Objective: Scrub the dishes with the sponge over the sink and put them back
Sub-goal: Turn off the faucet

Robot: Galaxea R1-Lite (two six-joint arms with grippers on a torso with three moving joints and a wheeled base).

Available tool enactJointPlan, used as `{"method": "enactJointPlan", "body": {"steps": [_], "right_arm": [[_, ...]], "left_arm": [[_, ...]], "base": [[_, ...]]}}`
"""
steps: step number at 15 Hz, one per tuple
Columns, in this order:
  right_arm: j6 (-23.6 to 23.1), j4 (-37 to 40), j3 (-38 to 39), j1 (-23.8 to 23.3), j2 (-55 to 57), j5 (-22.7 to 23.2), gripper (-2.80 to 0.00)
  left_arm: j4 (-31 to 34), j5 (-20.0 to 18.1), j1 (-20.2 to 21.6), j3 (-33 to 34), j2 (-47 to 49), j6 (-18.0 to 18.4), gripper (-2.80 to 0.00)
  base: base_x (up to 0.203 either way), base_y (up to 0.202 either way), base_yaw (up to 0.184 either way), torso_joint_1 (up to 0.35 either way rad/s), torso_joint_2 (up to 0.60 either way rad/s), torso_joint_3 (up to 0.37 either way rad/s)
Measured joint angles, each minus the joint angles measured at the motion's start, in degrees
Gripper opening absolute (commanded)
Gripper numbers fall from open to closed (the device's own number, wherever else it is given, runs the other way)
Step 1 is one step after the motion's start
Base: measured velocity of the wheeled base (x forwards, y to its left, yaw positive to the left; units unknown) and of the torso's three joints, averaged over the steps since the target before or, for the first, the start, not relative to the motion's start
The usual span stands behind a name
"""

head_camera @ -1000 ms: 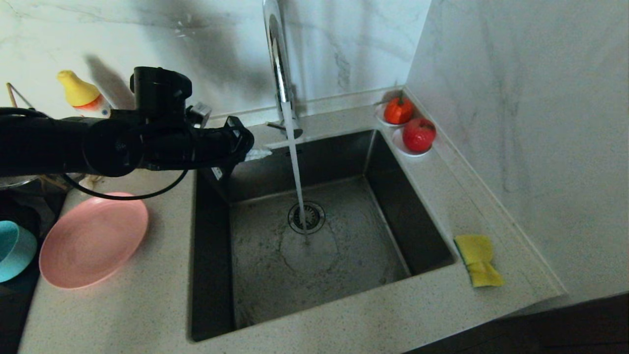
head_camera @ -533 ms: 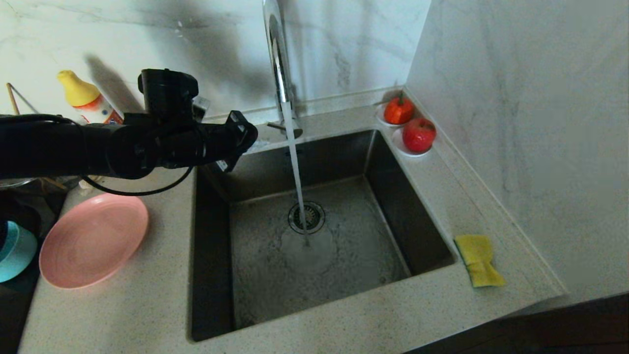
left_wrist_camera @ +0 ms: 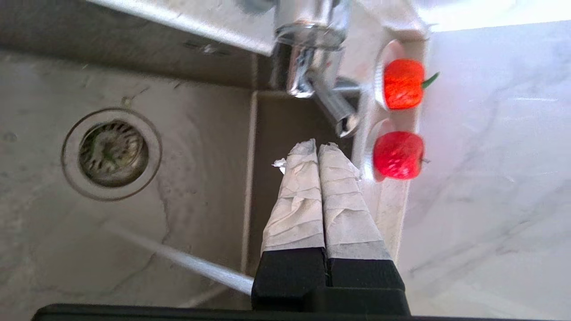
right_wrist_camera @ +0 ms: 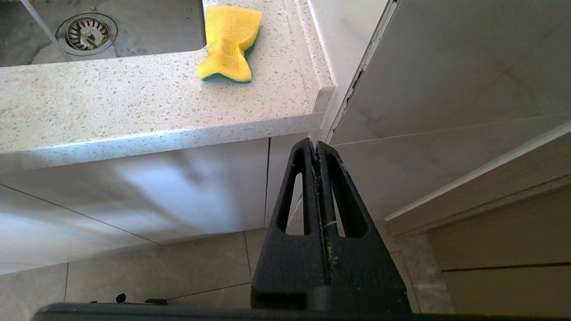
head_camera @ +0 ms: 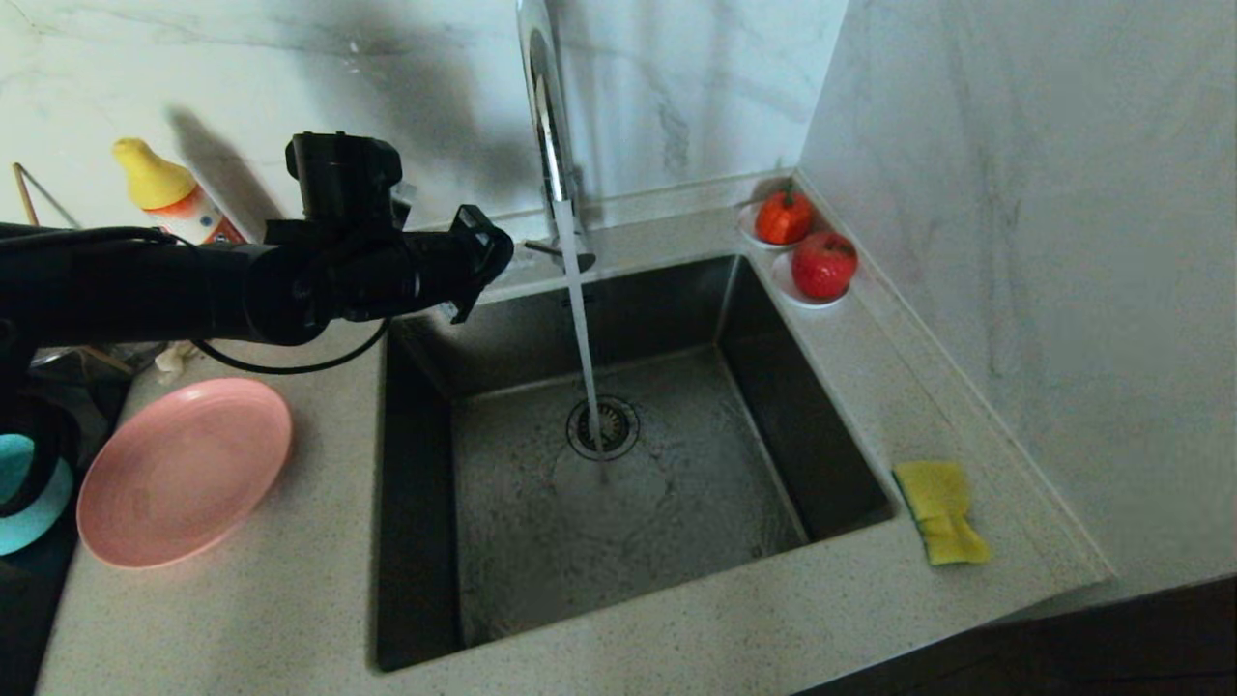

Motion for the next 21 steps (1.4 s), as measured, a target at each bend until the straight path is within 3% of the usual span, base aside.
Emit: {"method": "enactJointPlan", "body": {"steps": [10,15,21], "right_arm": [[0.0,0.0,0.0,0.0,0.0,0.0,-2.8],[0.0,0.0,0.0,0.0,0.0,0.0,-2.8],[0.0,0.0,0.0,0.0,0.0,0.0,-2.8]], "left_arm": [[-2.0,0.0,0.0,-2.8,1.9,-1.1,-2.8],[-2.2,4.0,-0.6,-8.3,4.5,-1.0,-2.8],[-2.0,4.4,-0.9,-12.0,7.1,-1.0,-2.8]], "base": [[0.0,0.0,0.0,0.0,0.0,0.0],[0.0,0.0,0.0,0.0,0.0,0.0],[0.0,0.0,0.0,0.0,0.0,0.0]]}}
